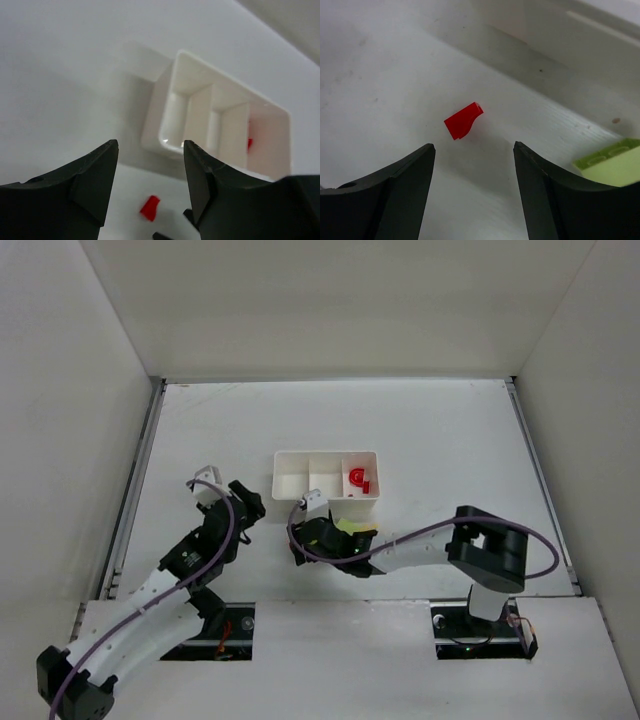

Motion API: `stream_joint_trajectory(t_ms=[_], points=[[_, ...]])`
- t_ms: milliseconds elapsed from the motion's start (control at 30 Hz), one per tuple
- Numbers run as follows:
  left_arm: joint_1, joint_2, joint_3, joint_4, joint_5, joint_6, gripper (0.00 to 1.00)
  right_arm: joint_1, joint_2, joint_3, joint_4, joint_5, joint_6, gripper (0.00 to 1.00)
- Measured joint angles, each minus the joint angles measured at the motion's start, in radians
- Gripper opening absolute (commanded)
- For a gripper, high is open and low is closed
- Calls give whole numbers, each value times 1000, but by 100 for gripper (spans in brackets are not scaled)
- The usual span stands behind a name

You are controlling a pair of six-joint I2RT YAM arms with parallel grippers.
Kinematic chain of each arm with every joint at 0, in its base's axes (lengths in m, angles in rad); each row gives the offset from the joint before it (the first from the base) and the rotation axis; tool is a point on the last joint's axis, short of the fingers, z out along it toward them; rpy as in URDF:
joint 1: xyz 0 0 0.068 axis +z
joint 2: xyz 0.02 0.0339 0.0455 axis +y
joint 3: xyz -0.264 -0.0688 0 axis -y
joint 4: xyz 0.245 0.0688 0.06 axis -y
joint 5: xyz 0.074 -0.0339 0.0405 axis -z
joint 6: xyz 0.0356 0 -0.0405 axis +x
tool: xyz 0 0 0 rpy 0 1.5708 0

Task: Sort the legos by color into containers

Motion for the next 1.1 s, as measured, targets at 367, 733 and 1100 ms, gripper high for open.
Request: stream_joint_trajectory(t_ms=[367, 733, 1100], points=[[50, -139, -87, -205, -6, -81, 51, -3, 153, 125, 0, 16, 23, 58], [55, -129, -87, -212, -6, -75, 51, -3, 164, 127, -12, 57, 26, 22], [-53, -25, -86, -144, 18, -73, 46, -127, -430, 13, -25, 55, -78, 25]])
